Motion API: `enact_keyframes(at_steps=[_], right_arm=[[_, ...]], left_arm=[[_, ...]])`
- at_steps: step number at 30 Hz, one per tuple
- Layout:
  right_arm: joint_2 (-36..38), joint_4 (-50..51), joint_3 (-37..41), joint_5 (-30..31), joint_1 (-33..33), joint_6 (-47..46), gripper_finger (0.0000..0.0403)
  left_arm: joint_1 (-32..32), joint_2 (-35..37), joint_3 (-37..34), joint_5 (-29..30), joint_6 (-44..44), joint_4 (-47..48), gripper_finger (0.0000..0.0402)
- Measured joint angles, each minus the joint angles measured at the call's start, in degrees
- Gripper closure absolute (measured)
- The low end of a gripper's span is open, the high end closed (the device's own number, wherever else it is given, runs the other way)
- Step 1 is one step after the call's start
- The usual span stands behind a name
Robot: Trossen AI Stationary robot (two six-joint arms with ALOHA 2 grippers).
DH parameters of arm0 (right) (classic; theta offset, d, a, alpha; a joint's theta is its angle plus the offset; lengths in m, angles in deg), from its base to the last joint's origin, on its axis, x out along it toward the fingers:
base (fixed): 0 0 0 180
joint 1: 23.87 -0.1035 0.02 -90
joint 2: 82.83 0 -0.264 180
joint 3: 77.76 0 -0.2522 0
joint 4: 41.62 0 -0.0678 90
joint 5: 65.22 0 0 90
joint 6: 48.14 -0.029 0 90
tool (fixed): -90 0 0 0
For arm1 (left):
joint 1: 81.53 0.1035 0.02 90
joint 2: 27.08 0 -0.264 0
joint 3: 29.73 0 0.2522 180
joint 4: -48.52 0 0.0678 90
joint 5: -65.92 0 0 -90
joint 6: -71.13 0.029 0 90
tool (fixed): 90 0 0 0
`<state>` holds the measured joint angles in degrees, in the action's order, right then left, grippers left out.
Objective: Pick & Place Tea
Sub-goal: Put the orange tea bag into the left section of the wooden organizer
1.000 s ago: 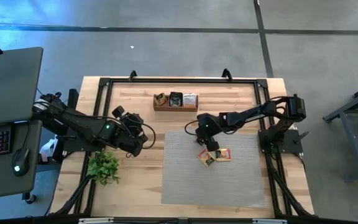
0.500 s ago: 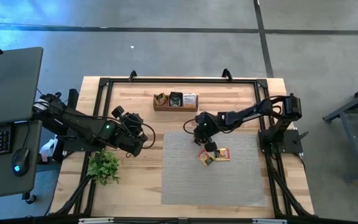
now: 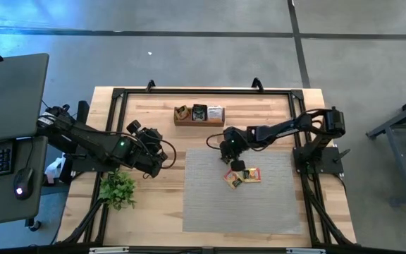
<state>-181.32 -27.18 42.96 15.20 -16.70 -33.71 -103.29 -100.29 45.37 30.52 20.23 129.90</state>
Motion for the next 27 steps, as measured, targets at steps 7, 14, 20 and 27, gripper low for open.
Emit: enact_keyframes(at_steps=[7, 14, 20, 27], right_arm=[[3.59, 6.14, -2.92, 7.78, -2.28, 6.74, 0.0373], [4.28, 15.85, -4.85, 10.63, -3.49, 10.44, 0.0284], [4.34, 20.50, -4.94, 12.35, -3.00, 14.58, 0.0205], [3.20, 16.99, -5.03, 4.75, -0.04, 14.17, 0.0163]], left_arm=[[0.00, 0.00, 0.00, -0.76, 0.00, -0.03, 0.0260], [0.00, -0.02, 0.02, -1.20, 0.00, -0.13, 0.0260], [0.00, -0.02, 0.02, -1.19, -0.61, -0.16, 0.0260], [0.00, -0.02, 0.02, -1.21, -0.99, -0.33, 0.0260]])
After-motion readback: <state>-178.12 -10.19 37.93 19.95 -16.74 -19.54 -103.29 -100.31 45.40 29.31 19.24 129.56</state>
